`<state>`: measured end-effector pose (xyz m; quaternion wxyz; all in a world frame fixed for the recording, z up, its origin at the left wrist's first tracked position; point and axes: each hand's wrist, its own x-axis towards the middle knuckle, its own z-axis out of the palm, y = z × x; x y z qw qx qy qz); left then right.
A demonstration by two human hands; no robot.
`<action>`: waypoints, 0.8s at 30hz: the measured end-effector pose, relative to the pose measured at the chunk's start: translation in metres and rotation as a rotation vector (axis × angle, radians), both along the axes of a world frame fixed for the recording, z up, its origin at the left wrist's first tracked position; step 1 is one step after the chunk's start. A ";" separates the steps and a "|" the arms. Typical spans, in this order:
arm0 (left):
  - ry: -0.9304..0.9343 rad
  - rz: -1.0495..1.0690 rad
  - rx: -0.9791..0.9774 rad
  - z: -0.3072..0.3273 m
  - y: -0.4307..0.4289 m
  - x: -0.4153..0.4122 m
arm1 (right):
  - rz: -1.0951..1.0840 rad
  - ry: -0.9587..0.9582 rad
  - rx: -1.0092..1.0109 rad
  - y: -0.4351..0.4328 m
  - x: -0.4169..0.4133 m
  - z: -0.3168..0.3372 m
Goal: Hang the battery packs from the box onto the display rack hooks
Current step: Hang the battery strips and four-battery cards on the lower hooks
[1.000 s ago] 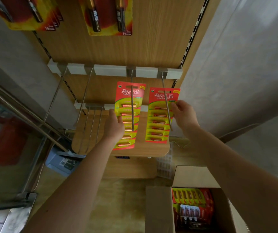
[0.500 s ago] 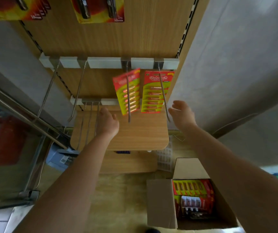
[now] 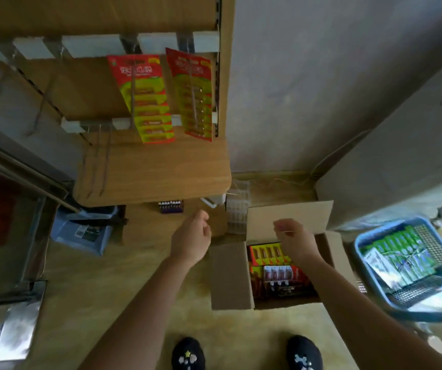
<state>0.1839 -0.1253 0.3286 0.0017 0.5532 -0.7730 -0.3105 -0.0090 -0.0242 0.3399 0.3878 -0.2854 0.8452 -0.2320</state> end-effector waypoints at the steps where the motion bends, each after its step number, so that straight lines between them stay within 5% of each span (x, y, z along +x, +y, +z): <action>1: -0.006 -0.031 0.009 -0.004 0.012 -0.009 | 0.003 0.006 0.019 0.013 -0.009 -0.005; 14: -0.051 -0.056 0.302 -0.105 0.158 -0.120 | 0.015 -0.044 0.200 0.144 -0.134 -0.102; 24: -0.003 -0.011 0.294 -0.245 0.154 -0.158 | -0.241 -0.271 0.235 0.146 -0.149 -0.268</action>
